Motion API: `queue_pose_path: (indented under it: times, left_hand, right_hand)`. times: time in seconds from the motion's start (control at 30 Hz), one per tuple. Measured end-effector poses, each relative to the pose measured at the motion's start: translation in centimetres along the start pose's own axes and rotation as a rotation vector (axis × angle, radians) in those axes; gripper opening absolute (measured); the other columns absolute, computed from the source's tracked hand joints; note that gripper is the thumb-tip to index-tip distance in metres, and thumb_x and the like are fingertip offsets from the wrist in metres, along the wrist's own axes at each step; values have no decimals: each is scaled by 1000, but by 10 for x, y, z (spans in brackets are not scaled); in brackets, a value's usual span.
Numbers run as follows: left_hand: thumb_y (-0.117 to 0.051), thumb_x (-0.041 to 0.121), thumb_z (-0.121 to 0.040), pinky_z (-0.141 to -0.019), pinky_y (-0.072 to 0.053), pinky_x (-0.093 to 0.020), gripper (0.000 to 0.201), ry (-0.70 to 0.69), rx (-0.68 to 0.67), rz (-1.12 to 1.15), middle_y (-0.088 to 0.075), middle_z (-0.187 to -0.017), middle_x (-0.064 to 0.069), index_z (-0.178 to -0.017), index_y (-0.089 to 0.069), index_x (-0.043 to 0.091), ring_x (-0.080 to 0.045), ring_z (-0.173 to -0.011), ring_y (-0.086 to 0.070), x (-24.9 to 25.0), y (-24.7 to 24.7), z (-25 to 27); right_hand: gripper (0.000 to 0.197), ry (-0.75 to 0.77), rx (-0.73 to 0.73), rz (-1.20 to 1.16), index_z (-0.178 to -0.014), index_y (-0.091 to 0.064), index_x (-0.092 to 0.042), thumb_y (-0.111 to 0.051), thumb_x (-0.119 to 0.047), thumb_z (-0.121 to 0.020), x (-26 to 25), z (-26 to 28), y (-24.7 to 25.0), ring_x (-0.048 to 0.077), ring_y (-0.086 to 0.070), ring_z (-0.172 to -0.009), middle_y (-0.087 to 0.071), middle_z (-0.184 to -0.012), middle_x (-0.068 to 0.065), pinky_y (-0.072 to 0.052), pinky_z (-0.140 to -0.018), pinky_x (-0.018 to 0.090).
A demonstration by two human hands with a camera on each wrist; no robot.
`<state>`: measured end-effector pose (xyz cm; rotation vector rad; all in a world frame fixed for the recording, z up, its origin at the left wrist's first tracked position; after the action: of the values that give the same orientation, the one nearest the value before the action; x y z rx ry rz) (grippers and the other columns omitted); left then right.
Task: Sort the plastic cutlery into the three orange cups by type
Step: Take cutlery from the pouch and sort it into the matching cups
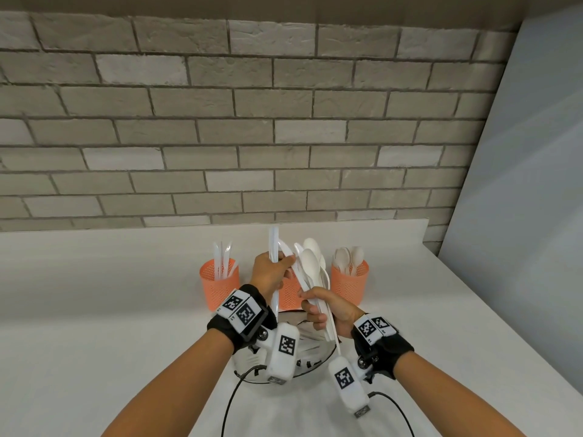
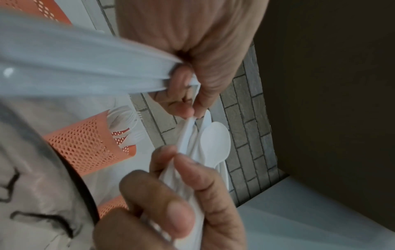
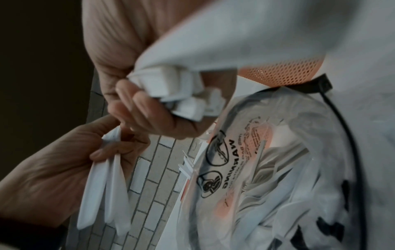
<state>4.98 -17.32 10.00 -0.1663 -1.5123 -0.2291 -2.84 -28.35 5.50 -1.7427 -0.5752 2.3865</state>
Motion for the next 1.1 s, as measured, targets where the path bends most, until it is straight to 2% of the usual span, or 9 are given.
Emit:
queue_pose_path:
  times: [0.1,0.23,0.33,0.43,0.53,0.6,0.7,0.8,1.1]
  left_hand:
    - [-56,15,-92,-35,-32,-15,24,-24,20,-46,-53,-59,-7,-69,-52,10,-16,-50,-45,-4,-2,1]
    - [-41,23,-99,-47,-36,-22,17,-62,154,-31,-63,-79,-12,-97,-50,8,-16,-55,-49,-4,4,-4]
    - [-37,24,-100,-59,-42,-25,26,-35,258,66,-62,-78,-11,-107,-54,6,-21,-63,-54,-3,15,-9]
    - [-36,22,-100,-79,-49,-35,34,0,326,150,-65,-100,-23,-109,-60,0,-37,-91,-63,-5,25,-14]
    - [-35,26,-101,-46,-52,-27,30,90,273,340,-49,-66,-11,-97,-53,2,-19,-45,-60,-9,28,-12]
    - [-36,28,-101,-37,-50,-22,23,136,228,414,-41,-61,-6,-96,-47,8,-12,-33,-54,-11,27,-9]
    - [-46,30,-97,-33,-35,-19,29,150,125,300,-37,-44,3,-117,-48,9,-7,-27,-38,-12,24,-8]
    - [-62,27,-88,-33,-25,-16,18,143,49,159,-32,-40,7,-84,-54,11,-5,-28,-27,-11,19,-6]
    - [-65,12,-85,-32,-22,-13,6,56,-51,85,-39,-46,2,-86,-62,7,-4,-27,-25,-1,-1,5]
  right_hand:
    - [2,-5,8,5,-88,-50,-17,-48,-17,-88,1,0,0,1,-32,-31,-47,-46,-8,-28,-34,12]
    - [10,-8,55,12,-96,-52,-15,-43,-14,-93,1,1,2,1,-32,-31,-52,-51,-5,-28,-34,13]
    - [8,-17,30,27,-94,-51,-15,-51,-19,-87,3,1,4,2,-32,-31,-51,-50,-6,-29,-34,13]
    - [12,-28,-11,7,-98,-54,-18,-44,-17,-91,6,0,7,1,-31,-32,-42,-45,-9,-28,-34,13]
    - [17,-37,-43,-63,-98,-56,-18,-48,-19,-84,8,0,7,1,-30,-32,-37,-44,-9,-28,-34,13]
    - [21,-46,-43,-97,-97,-57,-17,-50,-20,-78,9,-1,8,2,-30,-32,-35,-42,-9,-27,-33,13]
    - [21,-40,-46,-98,-98,-56,-17,-49,-20,-79,9,-2,7,2,-30,-32,-35,-42,-9,-29,-34,14]
    - [16,-38,-45,-48,-96,-54,-18,-48,-19,-81,9,-2,5,1,-31,-32,-35,-41,-10,-30,-35,14]
    - [15,-74,-60,16,-90,-53,-19,-49,-20,-75,11,-2,0,3,-29,-32,-35,-40,-10,-26,-34,14]
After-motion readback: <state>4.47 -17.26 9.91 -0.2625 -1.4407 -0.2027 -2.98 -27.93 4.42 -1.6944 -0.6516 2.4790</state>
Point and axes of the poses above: each hand's wrist, its own z-axis away from the middle knuckle, its own y-axis out of the back of the hand, x = y × z, the point moved 3 cm from there along -z, towards the middle knuckle
